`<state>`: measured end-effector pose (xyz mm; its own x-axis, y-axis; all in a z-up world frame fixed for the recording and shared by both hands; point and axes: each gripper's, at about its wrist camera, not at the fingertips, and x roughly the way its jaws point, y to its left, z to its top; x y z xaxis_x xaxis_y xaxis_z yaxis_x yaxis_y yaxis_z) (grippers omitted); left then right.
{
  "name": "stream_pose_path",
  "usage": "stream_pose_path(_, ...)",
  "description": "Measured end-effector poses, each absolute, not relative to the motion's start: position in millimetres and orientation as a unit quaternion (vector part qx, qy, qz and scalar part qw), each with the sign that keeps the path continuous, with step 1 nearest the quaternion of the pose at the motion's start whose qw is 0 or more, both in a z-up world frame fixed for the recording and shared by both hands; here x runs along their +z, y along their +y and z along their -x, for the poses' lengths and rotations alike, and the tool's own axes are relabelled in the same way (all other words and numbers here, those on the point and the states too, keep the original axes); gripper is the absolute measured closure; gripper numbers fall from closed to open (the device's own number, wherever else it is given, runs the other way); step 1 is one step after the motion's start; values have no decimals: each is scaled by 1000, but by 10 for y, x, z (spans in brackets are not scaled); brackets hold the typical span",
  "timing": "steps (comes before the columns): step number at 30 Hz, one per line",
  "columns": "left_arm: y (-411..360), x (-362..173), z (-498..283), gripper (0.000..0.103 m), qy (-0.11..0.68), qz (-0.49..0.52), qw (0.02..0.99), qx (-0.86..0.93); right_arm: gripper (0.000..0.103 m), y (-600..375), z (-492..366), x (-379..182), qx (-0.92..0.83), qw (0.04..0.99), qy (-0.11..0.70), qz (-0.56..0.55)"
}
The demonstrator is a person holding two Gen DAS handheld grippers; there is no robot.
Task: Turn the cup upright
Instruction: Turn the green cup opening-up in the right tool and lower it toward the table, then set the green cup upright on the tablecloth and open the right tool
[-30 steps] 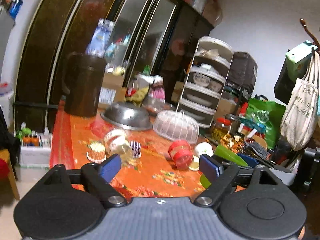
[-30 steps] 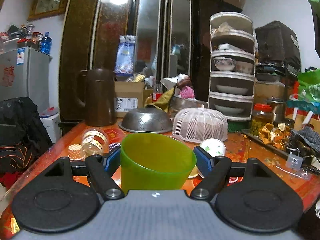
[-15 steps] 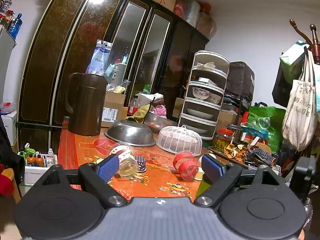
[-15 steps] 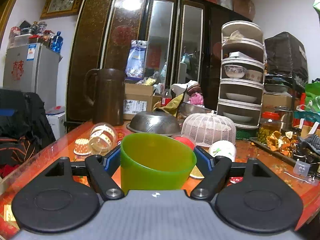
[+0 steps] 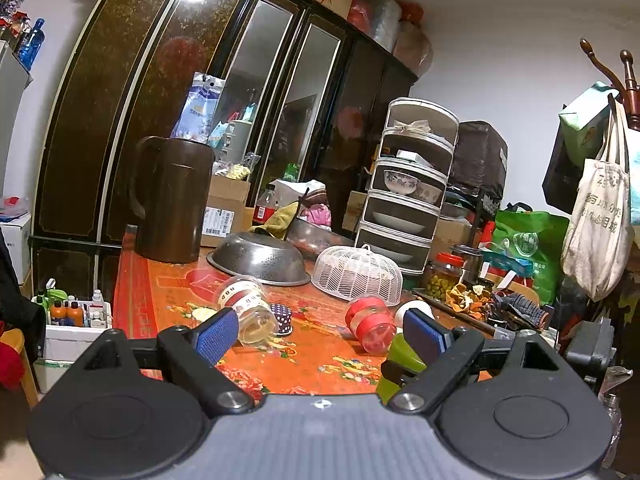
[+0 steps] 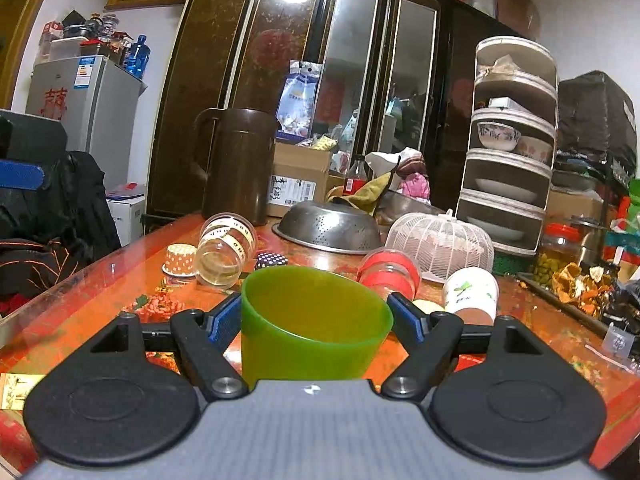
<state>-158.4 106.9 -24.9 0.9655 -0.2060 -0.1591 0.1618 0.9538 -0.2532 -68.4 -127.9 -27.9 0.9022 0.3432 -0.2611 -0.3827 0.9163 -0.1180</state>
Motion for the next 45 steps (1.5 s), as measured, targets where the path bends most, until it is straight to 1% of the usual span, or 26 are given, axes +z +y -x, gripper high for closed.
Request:
stream_pose_path(15, 1100, -260, 1565, 11, 93, 128, 983, -93, 24, -1266, 660, -329, 171, 977, 107, 69)
stream_pose_path(23, 1104, -261, 1579, 11, 91, 130, 983, -89, 13, -1263, 636, -358, 173, 977, 117, 54)
stream_pose_path(25, 1105, -271, 1571, 11, 95, 129, 983, -87, 7, -1264, 633, -365, 173, 977, 116, 52)
stream_pose_path(28, 1110, -289, 1544, 11, 102, 132, 982, -86, 1, -1277, 626, -374, 180, 975, 120, 42)
stream_pose_path(37, 1132, -321, 1520, 11, 115, 135, 981, -78, 1, -1294, 597, -419, 201, 967, 156, 21)
stream_pose_path(39, 1096, -308, 1524, 11, 118, 122, 984, -60, 1, -1374, 662, -385, 198, 968, 155, 9)
stream_pose_path(40, 1082, -296, 1539, 8, 116, 114, 985, -49, 1, -1436, 724, -351, 200, 968, 149, -2)
stream_pose_path(42, 1008, -240, 1532, 3, 136, 87, 986, -28, 1, -1595, 843, -242, 200, 970, 140, -19)
stream_pose_path(45, 930, -117, 1536, 3, 166, 74, 983, -33, 1, -1750, 1035, -3, 177, 975, 132, -18)
